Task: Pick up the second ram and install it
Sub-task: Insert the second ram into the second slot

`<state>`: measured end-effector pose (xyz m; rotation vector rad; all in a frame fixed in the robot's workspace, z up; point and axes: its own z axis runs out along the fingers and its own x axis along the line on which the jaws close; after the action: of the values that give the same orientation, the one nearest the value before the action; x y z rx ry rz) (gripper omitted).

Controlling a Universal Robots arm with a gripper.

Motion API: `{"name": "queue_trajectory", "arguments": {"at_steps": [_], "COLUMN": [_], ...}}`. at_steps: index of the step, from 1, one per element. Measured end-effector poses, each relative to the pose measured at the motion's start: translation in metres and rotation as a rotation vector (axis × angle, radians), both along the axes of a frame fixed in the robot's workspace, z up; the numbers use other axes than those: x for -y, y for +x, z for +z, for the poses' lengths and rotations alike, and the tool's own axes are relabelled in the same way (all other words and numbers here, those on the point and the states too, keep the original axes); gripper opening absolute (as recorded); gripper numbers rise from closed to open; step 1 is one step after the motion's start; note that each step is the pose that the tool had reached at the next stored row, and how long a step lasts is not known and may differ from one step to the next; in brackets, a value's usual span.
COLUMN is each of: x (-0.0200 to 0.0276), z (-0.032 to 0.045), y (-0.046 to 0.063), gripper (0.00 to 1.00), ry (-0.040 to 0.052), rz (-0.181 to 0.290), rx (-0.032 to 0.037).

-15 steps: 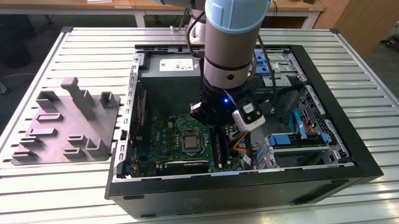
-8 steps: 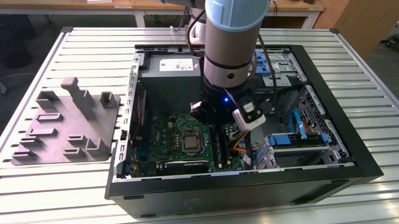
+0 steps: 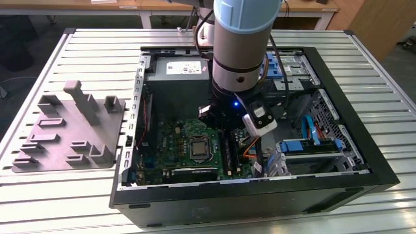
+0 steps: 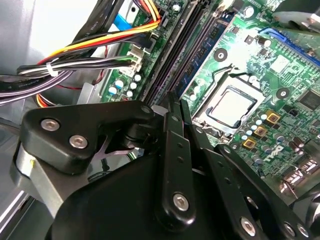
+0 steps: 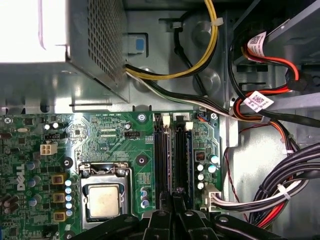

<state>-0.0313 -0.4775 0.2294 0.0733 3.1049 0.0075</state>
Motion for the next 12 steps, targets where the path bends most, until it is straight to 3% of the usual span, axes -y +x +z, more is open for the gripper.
{"name": "queue_trajectory", "arguments": {"at_steps": [12], "x": [0.0002], "z": [-0.0027], "y": [-0.0002], "gripper": [0.13], "ry": [0.0005], "rz": [0.0], "rx": [0.0]}}
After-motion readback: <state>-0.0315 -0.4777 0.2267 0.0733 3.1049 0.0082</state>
